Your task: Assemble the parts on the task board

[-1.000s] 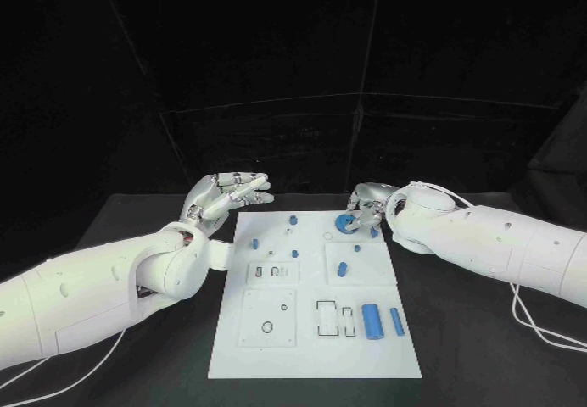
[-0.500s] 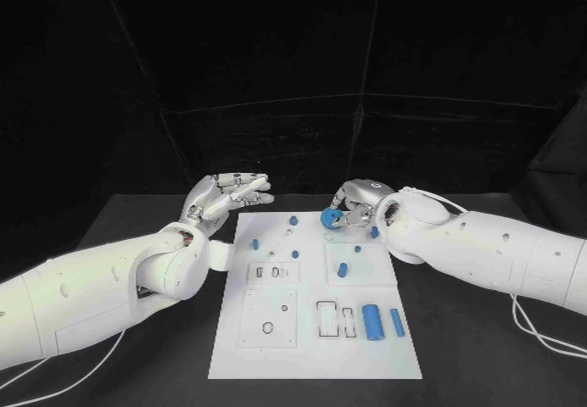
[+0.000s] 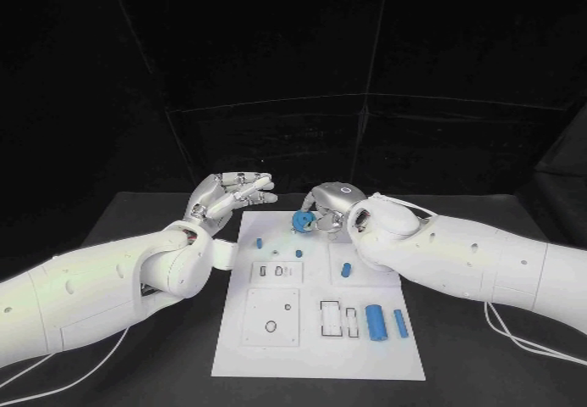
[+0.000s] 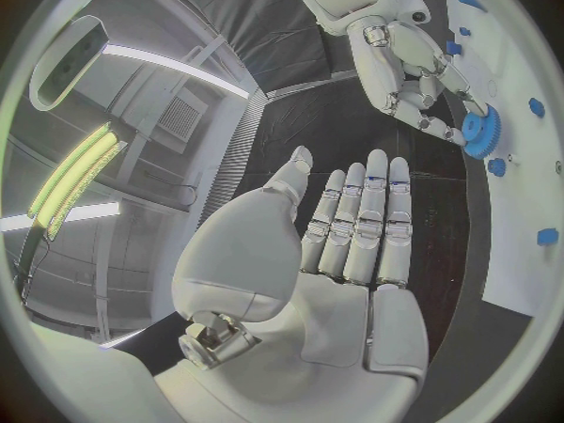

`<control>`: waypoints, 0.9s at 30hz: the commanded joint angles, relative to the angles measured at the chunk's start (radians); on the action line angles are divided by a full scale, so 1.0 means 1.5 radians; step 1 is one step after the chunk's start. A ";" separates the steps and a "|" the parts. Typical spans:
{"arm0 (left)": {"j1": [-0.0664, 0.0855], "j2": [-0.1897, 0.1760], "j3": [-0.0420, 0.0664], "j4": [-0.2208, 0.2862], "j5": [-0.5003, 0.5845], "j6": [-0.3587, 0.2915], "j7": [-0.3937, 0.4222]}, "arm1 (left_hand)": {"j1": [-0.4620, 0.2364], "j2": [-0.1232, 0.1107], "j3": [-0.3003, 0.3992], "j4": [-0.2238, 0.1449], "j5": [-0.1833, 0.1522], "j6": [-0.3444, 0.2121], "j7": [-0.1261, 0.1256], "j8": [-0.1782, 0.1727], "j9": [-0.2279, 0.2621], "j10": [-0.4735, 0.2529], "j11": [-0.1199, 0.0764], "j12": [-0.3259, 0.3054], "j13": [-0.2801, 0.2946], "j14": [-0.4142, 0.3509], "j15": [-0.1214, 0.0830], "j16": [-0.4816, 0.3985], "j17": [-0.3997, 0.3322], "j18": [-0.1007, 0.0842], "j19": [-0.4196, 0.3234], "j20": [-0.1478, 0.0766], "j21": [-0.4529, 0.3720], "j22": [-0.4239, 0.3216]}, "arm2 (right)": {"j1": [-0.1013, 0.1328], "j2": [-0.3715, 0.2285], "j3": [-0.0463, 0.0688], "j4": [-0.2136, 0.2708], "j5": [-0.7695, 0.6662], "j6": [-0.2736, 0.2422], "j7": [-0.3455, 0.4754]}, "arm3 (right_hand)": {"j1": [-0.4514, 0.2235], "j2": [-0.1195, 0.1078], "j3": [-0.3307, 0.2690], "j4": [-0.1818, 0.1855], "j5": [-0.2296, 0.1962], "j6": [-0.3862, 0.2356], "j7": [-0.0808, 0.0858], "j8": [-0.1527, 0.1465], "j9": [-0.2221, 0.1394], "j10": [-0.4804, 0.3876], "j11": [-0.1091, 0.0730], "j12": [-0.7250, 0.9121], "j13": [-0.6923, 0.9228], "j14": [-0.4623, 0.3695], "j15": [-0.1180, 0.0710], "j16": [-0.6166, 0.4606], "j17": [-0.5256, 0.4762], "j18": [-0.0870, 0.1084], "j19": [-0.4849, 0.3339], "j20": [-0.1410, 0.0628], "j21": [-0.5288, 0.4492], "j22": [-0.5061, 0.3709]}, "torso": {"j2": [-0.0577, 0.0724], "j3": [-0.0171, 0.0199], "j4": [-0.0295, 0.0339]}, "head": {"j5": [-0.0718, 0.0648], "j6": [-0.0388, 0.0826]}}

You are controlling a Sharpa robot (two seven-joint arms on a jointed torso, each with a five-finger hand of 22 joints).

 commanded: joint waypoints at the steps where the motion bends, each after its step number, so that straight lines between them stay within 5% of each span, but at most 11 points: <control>1: 0.001 0.001 0.001 0.001 -0.002 0.008 0.002 | 0.000 0.006 0.000 -0.003 0.002 0.005 -0.001 -0.004 0.000 0.003 0.000 -0.004 0.000 0.004 0.001 -0.004 -0.001 0.005 0.005 0.002 -0.004 -0.001 | -0.002 0.017 0.000 -0.013 -0.026 0.019 -0.011 | -0.003 0.004 0.009 0.006 0.004 0.061 -0.027 -0.005 0.011 0.035 -0.002 -0.002 0.122 0.000 -0.004 -0.004 -0.001 -0.008 0.035 -0.004 0.004 0.120 | 0.001 0.0006 -0.0016 | 0.001 -0.002; 14: 0.001 0.005 0.001 0.000 -0.002 0.008 0.002 | 0.000 0.006 0.000 -0.003 0.002 0.005 -0.001 -0.005 0.000 0.003 0.000 -0.004 0.000 0.004 0.001 -0.004 -0.001 0.005 0.005 0.002 -0.005 -0.001 | -0.014 0.061 0.000 -0.055 -0.035 0.057 -0.024 | -0.015 -0.004 0.015 0.006 0.006 0.055 -0.023 -0.017 0.008 0.032 0.000 -0.007 0.118 0.000 -0.002 -0.005 -0.001 -0.008 0.035 -0.002 0.004 0.120 | 0.000 0.0009 -0.0020 | 0.003 -0.008; 27: 0.001 0.005 0.001 0.000 -0.002 0.008 0.001 | 0.000 0.006 0.000 -0.003 0.002 0.005 -0.001 -0.006 0.000 0.003 0.000 -0.005 -0.001 0.004 0.001 -0.005 -0.001 0.005 0.005 0.002 -0.005 -0.001 | -0.016 0.082 0.000 -0.079 -0.036 0.052 -0.033 | -0.053 -0.036 0.011 0.017 -0.015 -0.010 0.000 -0.074 -0.004 0.008 0.021 -0.039 0.089 0.001 0.014 -0.005 0.000 -0.007 0.031 0.012 0.002 0.115 | 0.000 0.0012 -0.0018 | 0.004 -0.008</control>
